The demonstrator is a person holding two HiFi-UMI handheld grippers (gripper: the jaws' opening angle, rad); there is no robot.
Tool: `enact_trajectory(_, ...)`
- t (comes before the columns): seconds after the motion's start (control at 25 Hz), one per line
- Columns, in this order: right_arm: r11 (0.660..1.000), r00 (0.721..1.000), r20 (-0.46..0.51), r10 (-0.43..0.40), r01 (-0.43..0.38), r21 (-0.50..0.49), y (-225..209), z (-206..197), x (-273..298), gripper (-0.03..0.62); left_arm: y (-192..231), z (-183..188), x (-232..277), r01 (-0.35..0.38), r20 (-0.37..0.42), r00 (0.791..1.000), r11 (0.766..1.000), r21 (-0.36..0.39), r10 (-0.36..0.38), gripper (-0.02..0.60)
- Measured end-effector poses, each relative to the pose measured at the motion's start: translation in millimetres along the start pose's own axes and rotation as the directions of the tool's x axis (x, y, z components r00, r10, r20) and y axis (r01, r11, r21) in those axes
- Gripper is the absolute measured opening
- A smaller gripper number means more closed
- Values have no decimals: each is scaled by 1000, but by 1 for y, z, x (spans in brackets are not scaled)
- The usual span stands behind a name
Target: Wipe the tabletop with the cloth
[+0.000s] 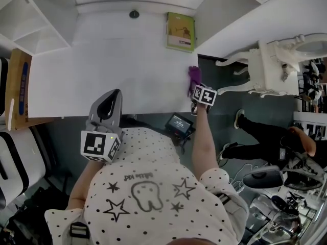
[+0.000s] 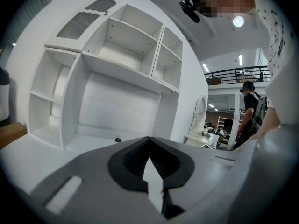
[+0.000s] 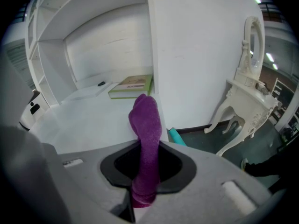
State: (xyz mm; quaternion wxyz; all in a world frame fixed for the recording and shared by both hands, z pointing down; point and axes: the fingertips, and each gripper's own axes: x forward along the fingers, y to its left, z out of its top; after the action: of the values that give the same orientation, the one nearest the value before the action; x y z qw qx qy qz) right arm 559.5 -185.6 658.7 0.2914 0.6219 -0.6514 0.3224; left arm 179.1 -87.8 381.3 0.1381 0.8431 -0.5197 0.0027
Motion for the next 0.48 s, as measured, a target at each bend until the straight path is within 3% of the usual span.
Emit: enact_trajectory(0.48, 989, 989, -19, -147, 147, 3, -23, 5, -1, 67, 18, -15, -24, -41, -41, 998, 999, -31, 40, -2)
